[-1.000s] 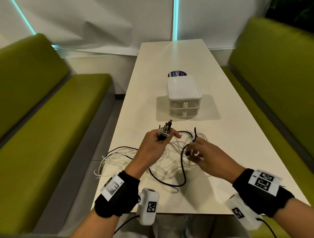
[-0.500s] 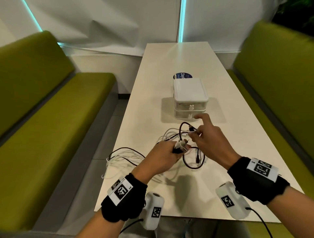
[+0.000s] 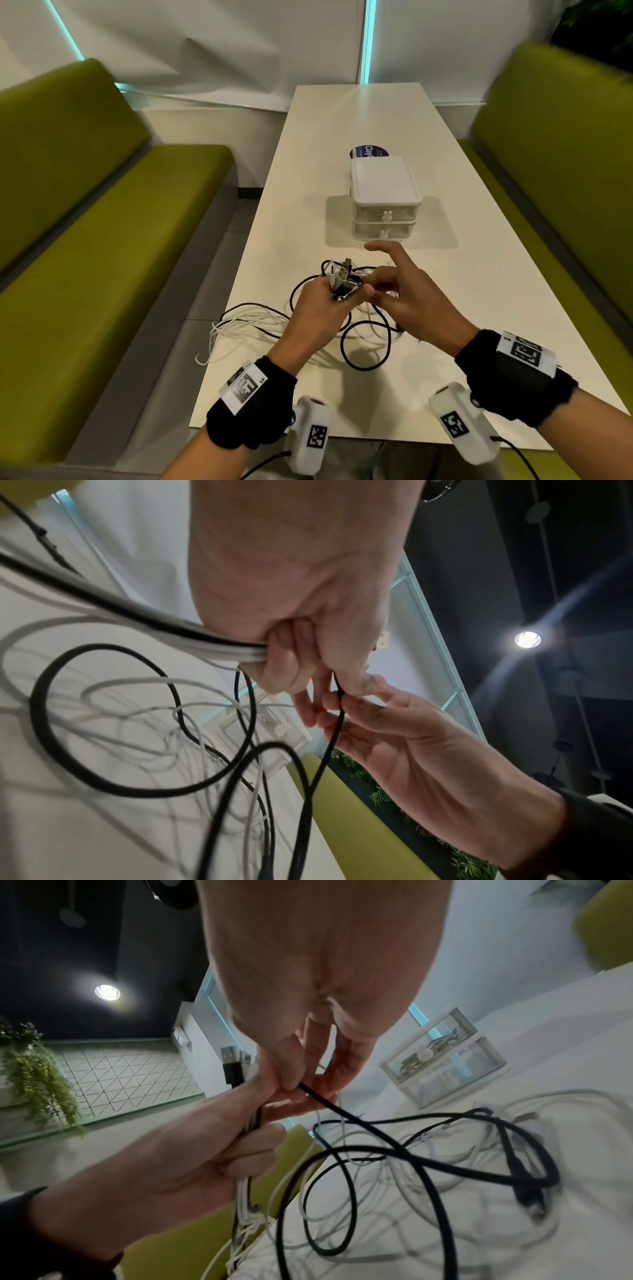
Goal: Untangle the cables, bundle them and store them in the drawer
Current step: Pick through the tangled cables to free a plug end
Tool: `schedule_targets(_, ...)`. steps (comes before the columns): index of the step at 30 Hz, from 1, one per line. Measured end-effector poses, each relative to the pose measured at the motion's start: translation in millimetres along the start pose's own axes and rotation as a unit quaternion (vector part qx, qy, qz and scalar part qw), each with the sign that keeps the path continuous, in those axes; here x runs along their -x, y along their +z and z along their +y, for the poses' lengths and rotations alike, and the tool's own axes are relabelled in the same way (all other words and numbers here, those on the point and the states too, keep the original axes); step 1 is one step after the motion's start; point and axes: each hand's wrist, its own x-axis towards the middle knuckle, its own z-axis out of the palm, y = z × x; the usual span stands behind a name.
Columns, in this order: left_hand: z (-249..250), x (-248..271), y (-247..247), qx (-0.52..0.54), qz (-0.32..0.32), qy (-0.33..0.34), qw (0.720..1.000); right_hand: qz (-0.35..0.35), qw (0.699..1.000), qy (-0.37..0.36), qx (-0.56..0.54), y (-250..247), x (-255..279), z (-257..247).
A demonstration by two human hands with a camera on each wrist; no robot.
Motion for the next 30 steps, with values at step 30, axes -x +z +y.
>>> schedule_targets(30, 5.7, 2.3, 4.3, 0.284, 0.033, -0.132, 0.949, 0.012, 0.998, -0.037, -0.041, 29.9, -1.2, -12.9)
